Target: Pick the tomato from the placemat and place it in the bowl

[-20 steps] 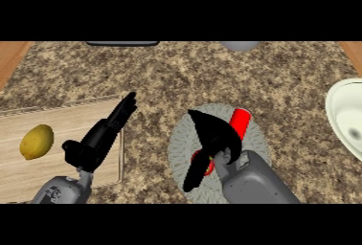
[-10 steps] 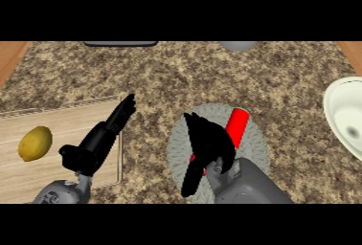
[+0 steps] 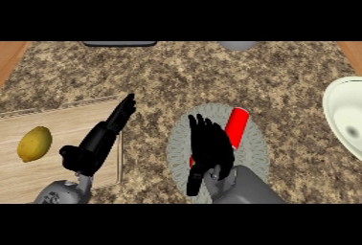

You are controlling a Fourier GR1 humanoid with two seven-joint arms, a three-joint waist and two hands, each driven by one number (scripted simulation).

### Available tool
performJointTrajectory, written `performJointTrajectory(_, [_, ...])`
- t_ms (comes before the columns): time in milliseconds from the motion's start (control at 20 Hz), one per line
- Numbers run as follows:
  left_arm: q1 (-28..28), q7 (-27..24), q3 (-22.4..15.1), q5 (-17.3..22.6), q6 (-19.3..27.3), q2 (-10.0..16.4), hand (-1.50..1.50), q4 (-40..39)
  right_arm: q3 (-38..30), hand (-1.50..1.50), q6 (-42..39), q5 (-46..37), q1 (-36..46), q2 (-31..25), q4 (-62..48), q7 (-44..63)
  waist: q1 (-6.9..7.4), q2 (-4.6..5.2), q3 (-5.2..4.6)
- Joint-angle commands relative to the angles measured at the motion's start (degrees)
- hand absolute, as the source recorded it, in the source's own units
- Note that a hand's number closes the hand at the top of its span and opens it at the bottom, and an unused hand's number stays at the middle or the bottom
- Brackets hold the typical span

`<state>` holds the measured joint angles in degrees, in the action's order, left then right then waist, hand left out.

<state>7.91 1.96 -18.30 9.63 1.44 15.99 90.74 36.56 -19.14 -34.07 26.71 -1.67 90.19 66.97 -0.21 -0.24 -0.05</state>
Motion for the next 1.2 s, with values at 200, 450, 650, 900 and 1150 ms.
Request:
performJointTrajectory(200, [-1.0, 2.3, 0.1, -0.7, -0.4, -0.2, 0.00, 3.1, -2.6, -1.50, -2.7, -3.3, -4.6, -0.2, -0.7, 7.6, 0.12, 0.09, 0.04])
performJointTrajectory(450, [0.6, -0.6, 1.3, -1.6, -1.8, -1.5, 0.00, -2.4, -0.5, -1.50, 1.9, -4.0, -3.7, 1.6, -6.1, 6.3, 0.41, 0.32, 0.02])
performJointTrajectory(650, [0.0, 1.6, 3.2, -1.3, -2.9, -0.6, 0.00, 1.2, -2.2, -1.50, 1.7, -6.9, -6.0, 1.6, -4.9, 3.1, 0.37, 0.17, 0.05])
performJointTrajectory(900, [0.2, 2.2, 1.8, -3.7, -2.0, -4.2, 0.00, 1.0, -3.8, 1.50, 7.3, -7.2, -4.5, 1.6, -12.8, -5.8, 0.63, 0.27, 0.06])
performJointTrajectory(1150, [-3.1, -0.2, 4.8, -3.4, -6.0, -3.5, 0.00, 0.5, -1.5, 1.50, 7.6, -11.6, -3.6, 1.6, -11.8, -7.2, 0.59, 0.23, 0.05])
